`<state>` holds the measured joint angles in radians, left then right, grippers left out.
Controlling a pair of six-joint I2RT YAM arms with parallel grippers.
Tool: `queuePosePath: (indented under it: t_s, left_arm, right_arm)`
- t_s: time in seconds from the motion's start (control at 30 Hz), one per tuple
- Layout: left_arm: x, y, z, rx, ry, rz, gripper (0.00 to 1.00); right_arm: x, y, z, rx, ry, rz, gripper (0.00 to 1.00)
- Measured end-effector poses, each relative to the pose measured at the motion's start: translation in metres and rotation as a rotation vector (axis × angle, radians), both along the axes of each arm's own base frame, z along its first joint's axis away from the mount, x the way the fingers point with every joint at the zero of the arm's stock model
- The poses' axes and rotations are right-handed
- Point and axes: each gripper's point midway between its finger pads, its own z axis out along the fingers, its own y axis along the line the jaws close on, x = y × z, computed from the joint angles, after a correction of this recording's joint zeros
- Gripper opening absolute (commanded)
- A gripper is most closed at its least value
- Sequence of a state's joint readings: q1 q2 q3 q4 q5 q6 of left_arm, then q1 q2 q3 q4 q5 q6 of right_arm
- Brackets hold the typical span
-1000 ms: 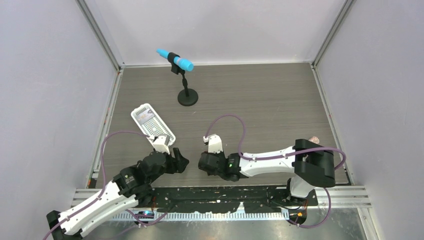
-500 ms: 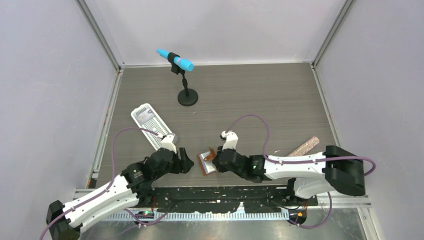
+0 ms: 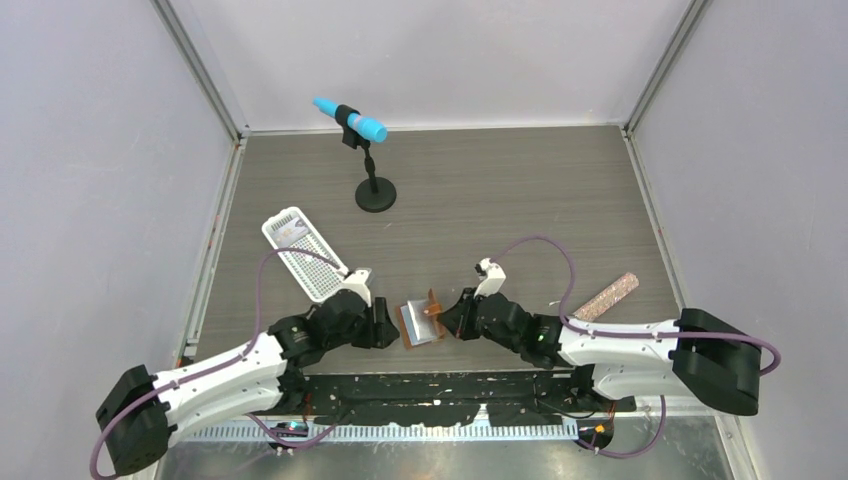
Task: Take the credit cards out of the card holder
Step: Open the card holder at the corner of the board, then remove the credit card from the card holder.
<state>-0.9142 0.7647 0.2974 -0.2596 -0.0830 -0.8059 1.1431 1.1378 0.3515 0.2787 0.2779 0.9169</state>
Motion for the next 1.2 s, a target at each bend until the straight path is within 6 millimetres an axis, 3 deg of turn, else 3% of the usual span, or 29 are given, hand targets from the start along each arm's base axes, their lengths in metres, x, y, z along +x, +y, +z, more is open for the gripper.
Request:
queuePosePath:
  t_s: [0.17,0.73,0.97,1.2]
  left_arm:
    - [0.001,-0.007,-0.005,0.010,0.024,-0.017,0.52]
    - [0.026,-0.030,0.012,0.037,0.009,0.002,0.41]
    - [0.032,-0.036,0.002,0.088,0.043,0.005,0.39]
    - [0.033,-0.038,-0.006,0.117,0.058,-0.012,0.38]
  right_arm:
    - [0.002,-0.004,-0.002,0.026,0.007,-0.002,0.09]
    - [0.009,-0.021,-0.014,0.033,0.029,-0.025,0.11]
    - [0.006,-0.028,-0.025,-0.007,0.049,-0.020,0.12]
    - [0.005,-0.032,-0.030,-0.034,0.053,-0.007,0.23]
